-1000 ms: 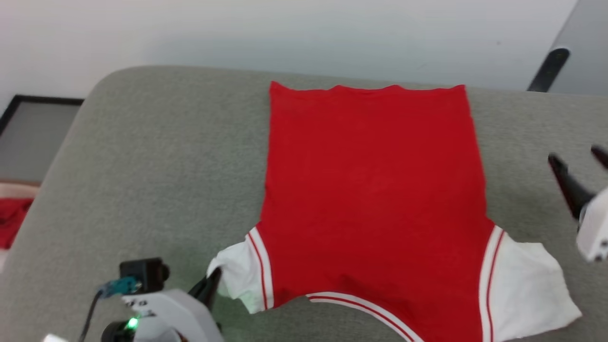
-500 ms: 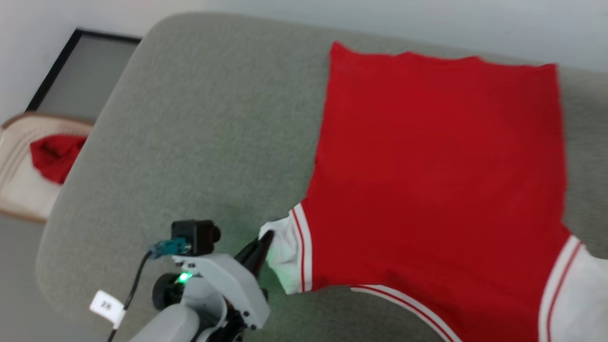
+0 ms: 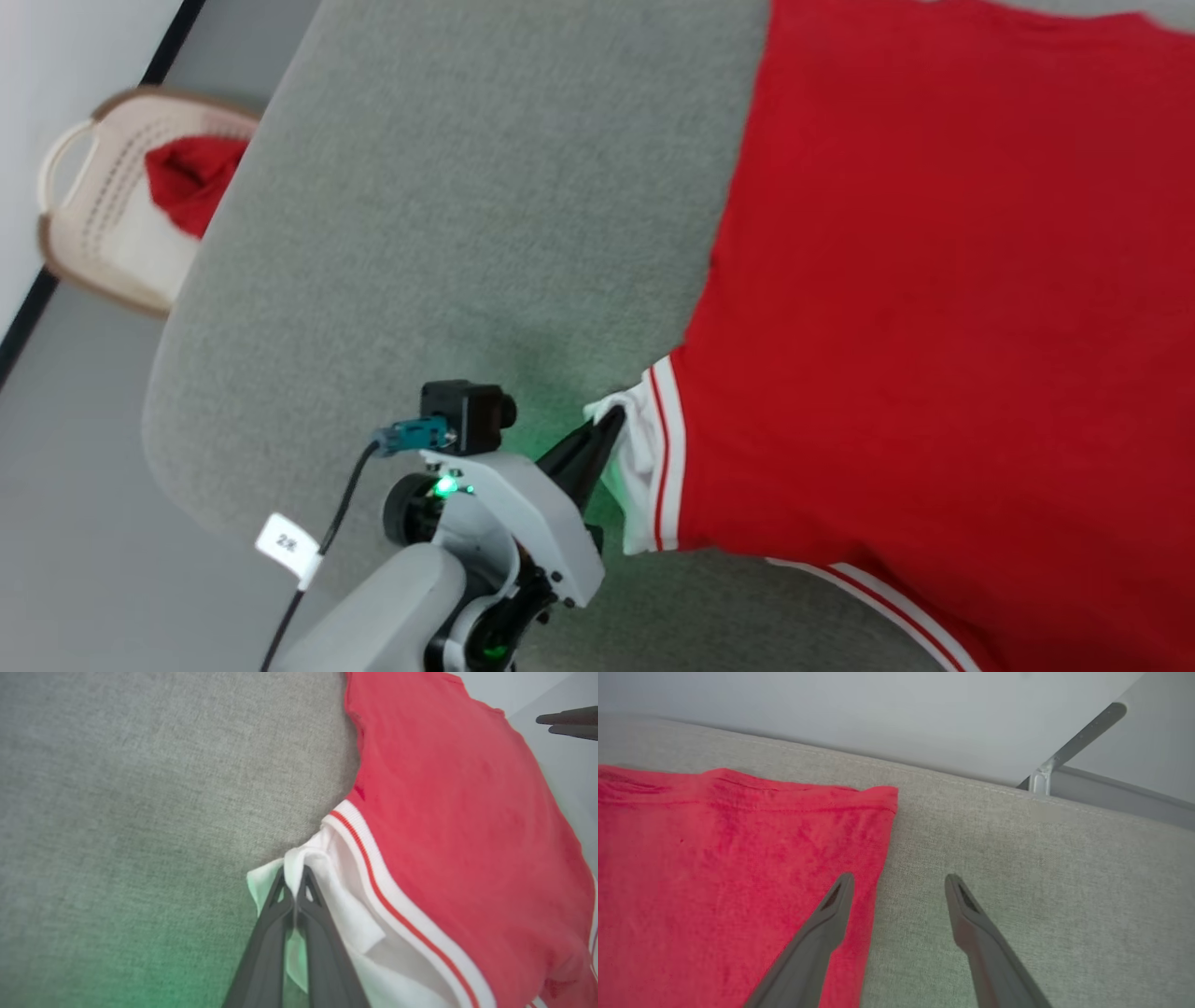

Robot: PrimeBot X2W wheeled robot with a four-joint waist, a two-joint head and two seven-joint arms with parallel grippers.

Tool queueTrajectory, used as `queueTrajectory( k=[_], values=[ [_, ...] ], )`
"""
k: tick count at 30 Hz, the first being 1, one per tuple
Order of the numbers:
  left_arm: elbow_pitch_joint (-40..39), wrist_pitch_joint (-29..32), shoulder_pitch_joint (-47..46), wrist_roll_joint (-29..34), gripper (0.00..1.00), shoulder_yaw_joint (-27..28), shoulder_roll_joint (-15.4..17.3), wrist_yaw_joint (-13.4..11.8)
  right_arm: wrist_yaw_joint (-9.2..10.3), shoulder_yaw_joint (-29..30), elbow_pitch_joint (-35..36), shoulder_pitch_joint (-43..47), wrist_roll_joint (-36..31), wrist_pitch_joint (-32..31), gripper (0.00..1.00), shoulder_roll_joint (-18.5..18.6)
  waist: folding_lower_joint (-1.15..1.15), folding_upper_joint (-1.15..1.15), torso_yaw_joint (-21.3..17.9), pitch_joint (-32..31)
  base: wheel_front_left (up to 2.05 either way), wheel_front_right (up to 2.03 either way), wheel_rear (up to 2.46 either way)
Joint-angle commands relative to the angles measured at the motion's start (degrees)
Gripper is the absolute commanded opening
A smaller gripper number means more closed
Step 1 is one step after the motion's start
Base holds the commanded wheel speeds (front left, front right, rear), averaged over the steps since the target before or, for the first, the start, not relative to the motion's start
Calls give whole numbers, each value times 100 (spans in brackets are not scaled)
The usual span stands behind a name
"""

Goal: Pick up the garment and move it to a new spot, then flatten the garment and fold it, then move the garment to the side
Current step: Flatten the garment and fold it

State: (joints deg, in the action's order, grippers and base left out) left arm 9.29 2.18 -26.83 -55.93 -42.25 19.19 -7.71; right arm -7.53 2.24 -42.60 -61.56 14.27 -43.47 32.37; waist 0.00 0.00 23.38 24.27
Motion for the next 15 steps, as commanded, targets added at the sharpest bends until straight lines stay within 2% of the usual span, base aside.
queueTrajectory(
  k=[1, 13, 14, 15],
  values=[
    [83, -41, -107, 17, 0, -27, -91, 77, 8, 239, -257, -204, -176, -98, 100, -48, 0, 0, 367, 415, 0, 0, 0],
    [530, -95, -245, -35, 0, -134, -325, 297, 7, 1627, -1531, -399, -1167, -609, 100, -482, 0, 0, 554, 654, 0, 0, 0],
    [553, -95, -255, -36, 0, -138, -338, 309, 7, 1767, -1587, -412, -1266, -644, 86, -532, 0, 0, 562, 651, 0, 0, 0],
    [574, -93, -264, -41, 0, -144, -350, 313, 7, 1901, -1623, -416, -1389, -680, 44, -560, 0, 0, 569, 646, 0, 0, 0]
  ],
)
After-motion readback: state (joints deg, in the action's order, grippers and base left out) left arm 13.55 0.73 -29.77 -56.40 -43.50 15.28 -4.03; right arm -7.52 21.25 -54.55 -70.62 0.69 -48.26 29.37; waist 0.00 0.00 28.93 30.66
